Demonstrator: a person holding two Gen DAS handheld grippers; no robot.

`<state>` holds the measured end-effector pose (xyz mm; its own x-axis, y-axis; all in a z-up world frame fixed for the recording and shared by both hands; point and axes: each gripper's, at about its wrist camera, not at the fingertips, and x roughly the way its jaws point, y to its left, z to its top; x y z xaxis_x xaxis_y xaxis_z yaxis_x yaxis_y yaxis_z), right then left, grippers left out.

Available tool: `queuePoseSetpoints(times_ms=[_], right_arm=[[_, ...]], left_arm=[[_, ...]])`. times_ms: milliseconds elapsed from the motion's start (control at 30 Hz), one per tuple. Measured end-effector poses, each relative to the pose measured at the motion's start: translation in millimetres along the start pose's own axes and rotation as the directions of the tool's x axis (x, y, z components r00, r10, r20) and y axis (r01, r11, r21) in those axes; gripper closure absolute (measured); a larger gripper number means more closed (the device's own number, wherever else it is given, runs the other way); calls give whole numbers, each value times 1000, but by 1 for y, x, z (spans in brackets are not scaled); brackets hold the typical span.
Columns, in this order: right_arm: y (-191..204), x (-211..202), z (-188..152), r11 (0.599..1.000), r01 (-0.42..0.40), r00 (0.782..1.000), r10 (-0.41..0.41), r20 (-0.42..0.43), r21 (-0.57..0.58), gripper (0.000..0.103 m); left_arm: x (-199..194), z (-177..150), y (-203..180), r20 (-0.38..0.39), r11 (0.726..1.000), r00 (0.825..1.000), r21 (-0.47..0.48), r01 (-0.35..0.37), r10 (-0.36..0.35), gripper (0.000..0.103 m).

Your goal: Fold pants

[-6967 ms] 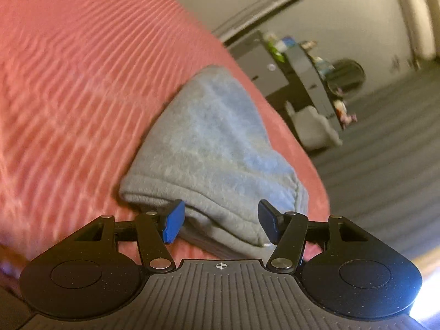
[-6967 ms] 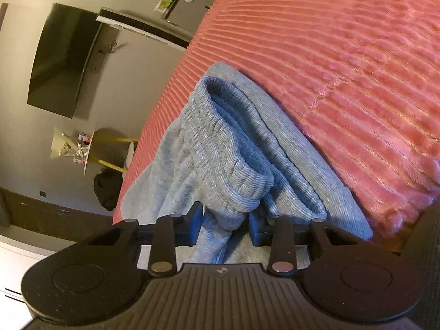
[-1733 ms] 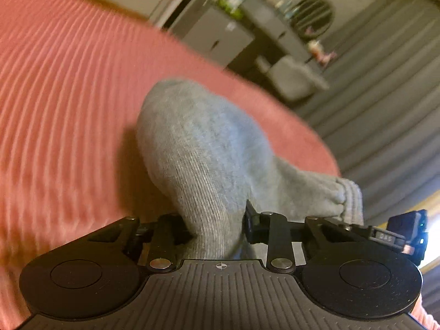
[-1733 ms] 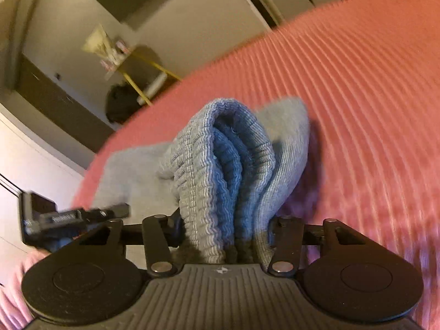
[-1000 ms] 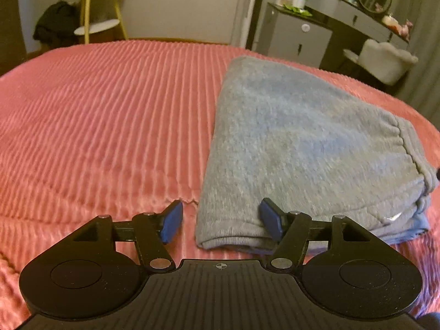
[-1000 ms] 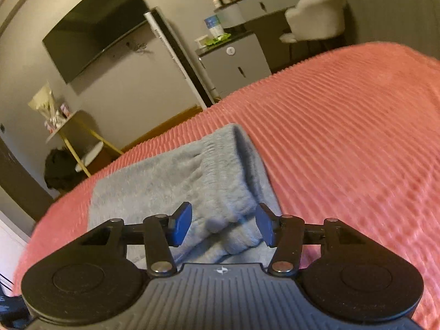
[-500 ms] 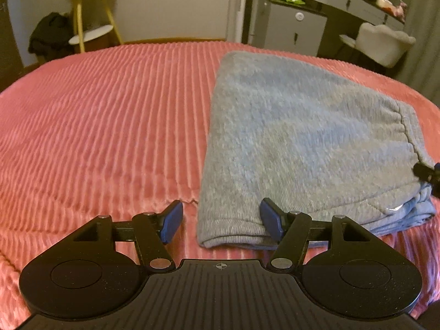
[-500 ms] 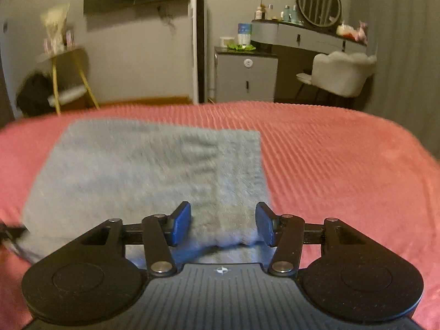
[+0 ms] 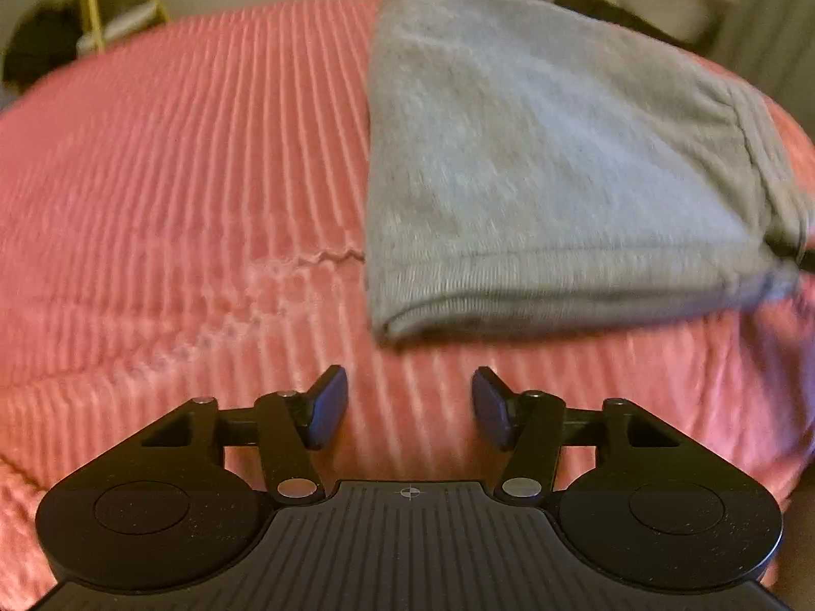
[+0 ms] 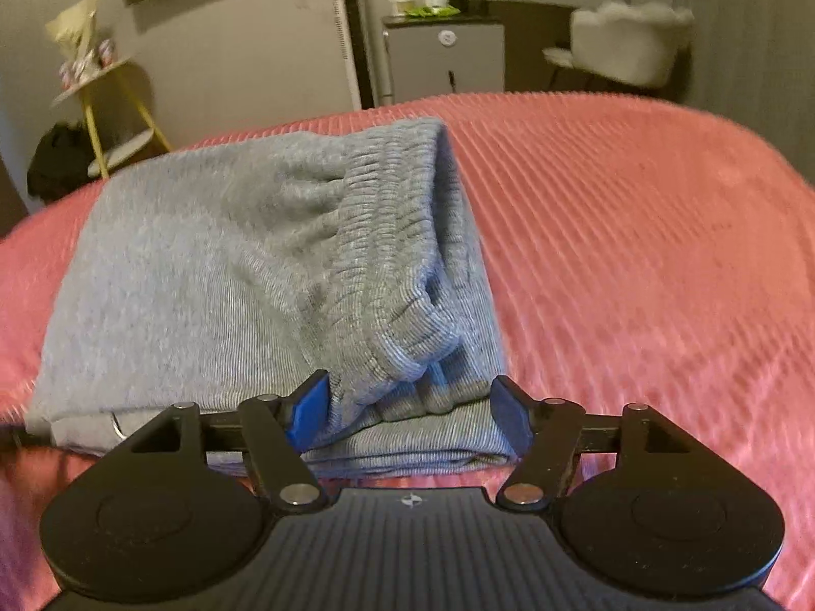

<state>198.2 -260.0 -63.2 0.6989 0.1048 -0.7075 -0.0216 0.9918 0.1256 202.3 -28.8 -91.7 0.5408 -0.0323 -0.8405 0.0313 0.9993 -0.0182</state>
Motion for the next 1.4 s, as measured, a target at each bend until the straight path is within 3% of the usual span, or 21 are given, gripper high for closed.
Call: queuePoseSetpoints(times_ms=[67,100,200,300,367,400,467,500,567,633,700,767,867,967,1067,1100,1133,1233,1267,1367,1400], right_arm=[[-12,-9,-1,995,-47,999,46,10,86,35],[-18,-14,-3,988,-69,998,68,12,140,35],[-44,-26,-12,937,-127,992,123,31,327,35],[-68,-29,-20,803,-279,958,271,94,527,36],[-75,-23,-20,714,-339,933,338,122,613,36],[-77,-19,-19,690,-344,928,353,119,637,36],[-77,-5,-19,661,-335,926,364,104,671,39],[-77,0,-19,651,-320,928,361,90,689,54],[-75,3,-19,622,-327,924,368,103,712,59],[-74,6,-22,607,-323,926,360,111,726,59],[-76,15,-28,582,-319,923,370,106,748,50],[-79,24,-31,546,-328,916,383,118,771,48],[-78,25,-31,519,-354,909,388,155,778,32],[-76,30,-30,508,-354,912,375,168,785,29],[-76,38,-27,506,-329,925,343,165,797,49],[-77,39,-27,509,-329,925,343,163,795,53],[-77,39,-26,514,-328,927,339,163,792,55],[-67,17,-18,612,-324,940,295,172,721,61],[-63,5,-16,619,-366,928,303,218,695,61],[-62,-22,-23,624,-451,893,307,330,639,62],[-62,-25,-28,652,-435,900,283,333,621,62]], left_arm=[[-10,-16,3,58,1000,998,-20,20,-19,42],[-15,-25,9,89,995,995,-83,48,-40,41],[-26,-39,31,166,943,981,-297,150,-104,38],[-34,-41,51,227,878,965,-427,218,-129,36],[-37,-43,58,257,856,956,-453,251,-145,35],[-37,-44,59,261,848,952,-458,266,-158,35],[-36,-45,60,259,837,950,-468,284,-177,35],[-36,-46,59,258,837,948,-463,290,-186,35],[-34,-41,55,260,831,941,-456,317,-216,35],[-30,-38,55,293,775,913,-490,400,-286,34],[-21,-38,53,322,678,880,-562,475,-349,33],[-8,-34,52,332,602,863,-620,504,-381,33],[9,-28,53,364,534,856,-671,514,-367,34],[21,-21,59,388,449,853,-730,516,-350,35],[33,-16,64,378,375,861,-785,493,-341,46],[35,-16,65,378,361,862,-794,489,-337,58],[36,-18,67,384,355,861,-795,492,-334,71],[32,-25,69,407,357,856,-785,507,-320,79],[29,-27,69,419,364,852,-775,516,-315,81],[21,-35,69,426,421,855,-745,517,-296,82],[22,-37,68,412,444,862,-740,505,-294,82]])
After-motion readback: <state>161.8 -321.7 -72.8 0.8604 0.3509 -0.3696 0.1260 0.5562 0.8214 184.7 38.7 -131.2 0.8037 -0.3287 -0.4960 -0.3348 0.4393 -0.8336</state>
